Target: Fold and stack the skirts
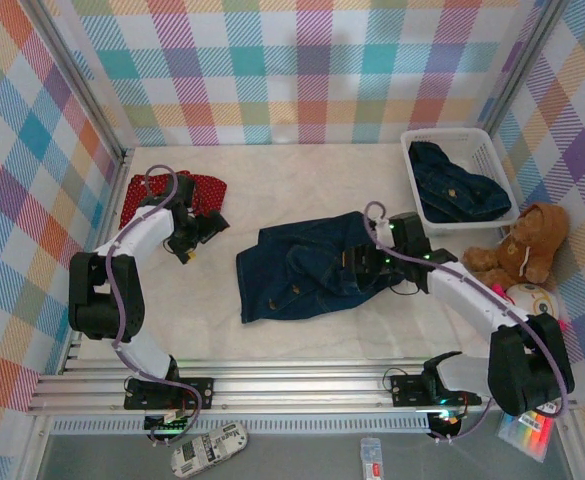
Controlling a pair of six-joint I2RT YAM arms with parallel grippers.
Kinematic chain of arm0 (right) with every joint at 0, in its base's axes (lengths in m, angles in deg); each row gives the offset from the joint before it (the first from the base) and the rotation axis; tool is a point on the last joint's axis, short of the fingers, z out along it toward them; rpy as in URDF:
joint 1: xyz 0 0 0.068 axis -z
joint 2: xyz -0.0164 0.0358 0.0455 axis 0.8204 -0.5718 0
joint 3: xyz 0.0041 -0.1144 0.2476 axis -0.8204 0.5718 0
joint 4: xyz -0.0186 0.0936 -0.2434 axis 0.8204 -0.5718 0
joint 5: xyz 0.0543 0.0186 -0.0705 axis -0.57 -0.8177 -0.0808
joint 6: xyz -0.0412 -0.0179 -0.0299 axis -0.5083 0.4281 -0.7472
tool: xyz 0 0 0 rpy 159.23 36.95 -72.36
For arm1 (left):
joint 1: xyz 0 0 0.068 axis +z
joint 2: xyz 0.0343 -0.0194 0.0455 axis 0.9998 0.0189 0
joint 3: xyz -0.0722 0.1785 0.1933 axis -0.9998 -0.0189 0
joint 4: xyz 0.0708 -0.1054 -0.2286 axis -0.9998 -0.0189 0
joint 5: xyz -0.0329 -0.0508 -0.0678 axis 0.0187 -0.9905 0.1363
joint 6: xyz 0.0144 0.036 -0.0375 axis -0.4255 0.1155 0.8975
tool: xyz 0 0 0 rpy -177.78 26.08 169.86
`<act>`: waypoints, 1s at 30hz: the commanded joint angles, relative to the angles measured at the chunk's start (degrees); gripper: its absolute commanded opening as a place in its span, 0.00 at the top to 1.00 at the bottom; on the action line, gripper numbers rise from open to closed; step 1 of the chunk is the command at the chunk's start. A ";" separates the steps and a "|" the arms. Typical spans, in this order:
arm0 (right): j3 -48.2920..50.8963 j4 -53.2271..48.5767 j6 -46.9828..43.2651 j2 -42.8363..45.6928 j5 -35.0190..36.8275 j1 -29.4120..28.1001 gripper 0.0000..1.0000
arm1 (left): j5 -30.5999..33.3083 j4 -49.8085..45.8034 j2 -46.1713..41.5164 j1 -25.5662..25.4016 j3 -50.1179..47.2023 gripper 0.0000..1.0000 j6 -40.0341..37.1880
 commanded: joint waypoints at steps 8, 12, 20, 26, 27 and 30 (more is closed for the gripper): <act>-1.43 -7.21 13.76 1.81 -4.15 3.38 0.24 | -0.71 -0.71 0.63 0.31 0.49 0.00 -1.58; -0.82 -10.82 19.96 1.37 -7.04 3.31 0.34 | -1.47 -0.20 1.53 0.31 0.31 0.00 -1.23; 2.98 -1.19 25.09 -1.08 -12.74 0.98 0.39 | -3.13 1.08 2.37 0.14 -0.15 0.00 -0.87; 3.31 -6.63 19.63 -2.70 0.20 -2.13 0.91 | -5.47 1.87 2.86 -0.34 -0.65 0.00 -2.22; 4.87 -8.04 18.39 -1.60 3.69 -1.78 0.98 | -5.76 1.74 2.87 -0.47 -0.74 0.00 -2.72; 9.83 -9.04 16.77 1.24 6.20 -0.27 1.00 | -5.94 0.57 2.96 -0.65 -1.04 0.02 -4.00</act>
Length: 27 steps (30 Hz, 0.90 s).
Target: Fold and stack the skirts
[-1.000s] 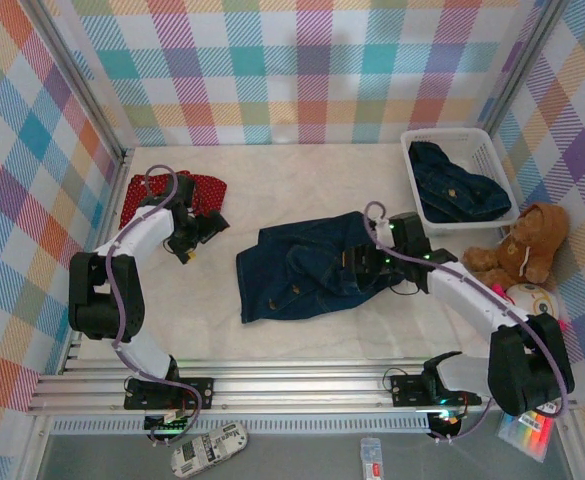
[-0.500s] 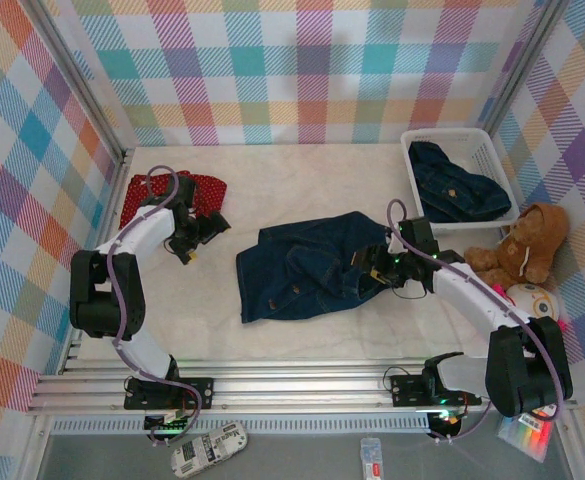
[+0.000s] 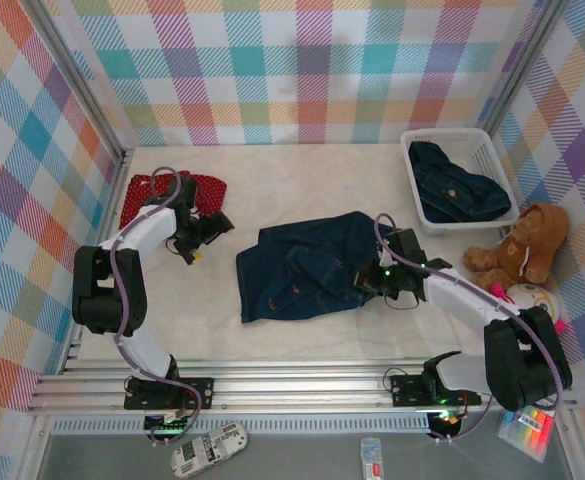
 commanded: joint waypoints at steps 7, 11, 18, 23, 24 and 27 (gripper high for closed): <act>6.15 -6.32 -1.47 0.86 7.32 1.14 1.00 | -4.21 -0.41 2.12 -2.17 -2.44 0.11 -3.43; 5.08 -4.33 -2.43 3.06 6.98 1.11 0.80 | -7.05 1.30 3.53 -3.91 -2.21 0.18 -3.47; 6.17 5.03 1.37 10.45 1.45 5.67 0.42 | -6.56 1.22 5.55 -6.19 0.38 0.19 -3.57; 4.04 1.90 4.63 6.98 2.59 7.79 0.39 | -6.09 0.63 6.10 -6.32 1.35 0.16 -3.40; 3.71 1.12 5.04 6.26 3.04 7.89 0.39 | -5.93 0.53 6.04 -6.37 1.45 0.15 -3.39; 2.51 -1.65 6.82 3.92 5.03 8.05 0.39 | -5.73 0.35 6.09 -6.37 1.61 0.14 -3.32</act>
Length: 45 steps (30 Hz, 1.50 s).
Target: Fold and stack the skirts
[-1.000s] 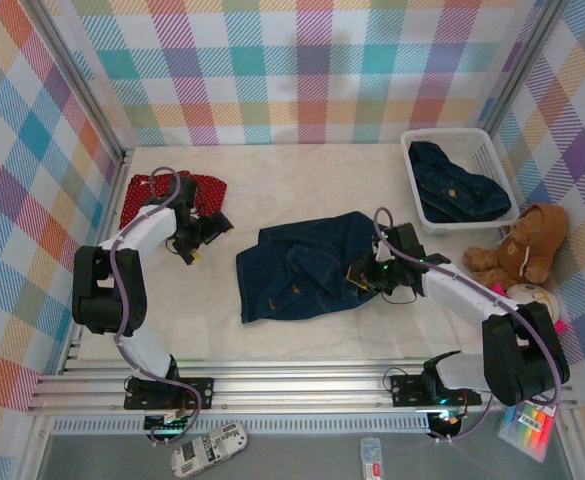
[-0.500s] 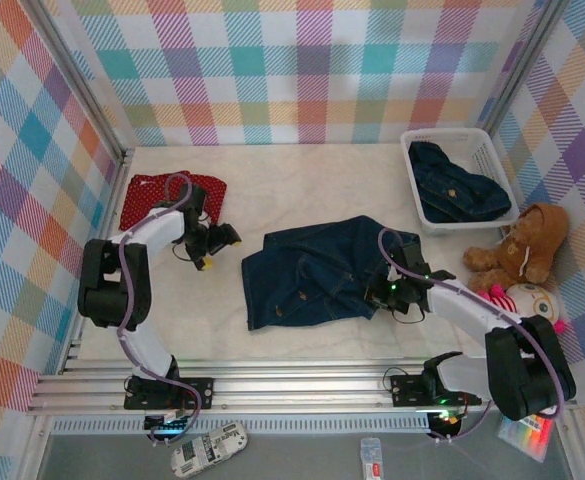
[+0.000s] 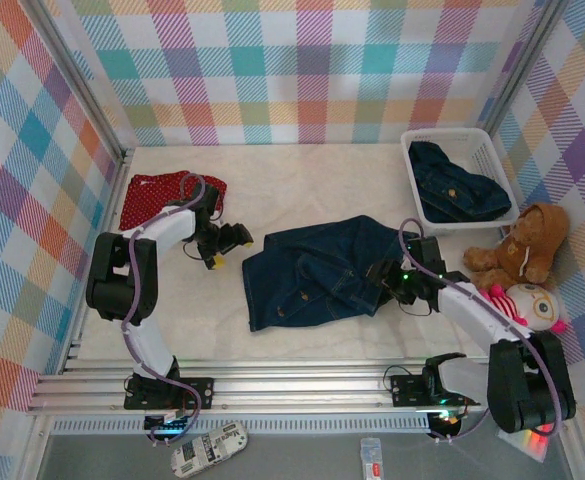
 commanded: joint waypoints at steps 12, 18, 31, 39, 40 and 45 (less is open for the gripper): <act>-3.66 2.22 3.77 -4.12 -1.11 0.39 0.54 | -0.92 -1.19 0.72 -0.44 1.89 0.14 -0.46; -3.19 1.72 4.82 -1.15 -1.36 0.39 0.55 | -1.28 -1.01 1.16 -0.62 2.18 0.13 -0.63; -3.53 8.55 0.51 -5.53 -0.21 0.55 0.92 | -6.83 1.22 2.35 -1.92 0.95 0.15 -0.78; -1.01 7.65 -0.20 -2.68 0.21 1.36 0.94 | -13.61 7.07 8.50 -5.49 1.14 0.53 2.80; -0.91 8.01 -0.01 -2.42 0.42 1.36 0.94 | -13.51 7.21 8.73 -6.04 1.98 0.62 3.03; -4.25 8.19 -3.69 0.00 0.81 3.31 0.98 | -8.35 5.98 4.87 -4.48 7.01 1.00 1.54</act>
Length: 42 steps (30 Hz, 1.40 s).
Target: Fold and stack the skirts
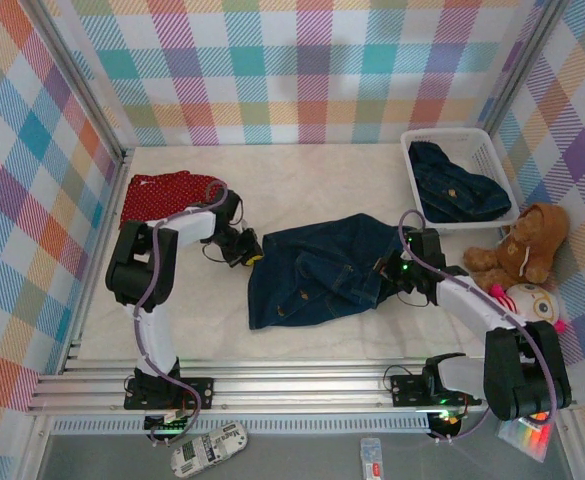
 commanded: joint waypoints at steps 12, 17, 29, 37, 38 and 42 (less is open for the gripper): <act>-15.72 1.58 -18.65 2.20 -12.31 8.26 1.00 | 6.80 1.80 -21.93 3.93 12.70 1.00 -14.16; -3.19 3.56 -15.41 3.70 -16.56 8.33 1.00 | 10.09 6.98 -33.23 -1.98 -15.50 1.00 -9.52; 1.42 -0.99 -15.99 0.13 -15.15 8.25 0.91 | 10.80 4.20 -34.76 0.49 -24.11 0.10 -1.02; 1.90 0.71 -14.41 -1.11 -13.66 8.32 0.92 | 1.59 8.09 -21.81 0.89 -17.95 0.29 -2.04; 2.04 0.86 -14.38 -0.98 -13.57 8.27 0.92 | 1.34 8.24 -21.25 0.78 -18.08 0.32 -3.07; 2.11 1.22 -14.22 -0.65 -13.13 8.32 0.92 | -2.06 8.94 -19.96 0.59 -19.55 0.36 -4.99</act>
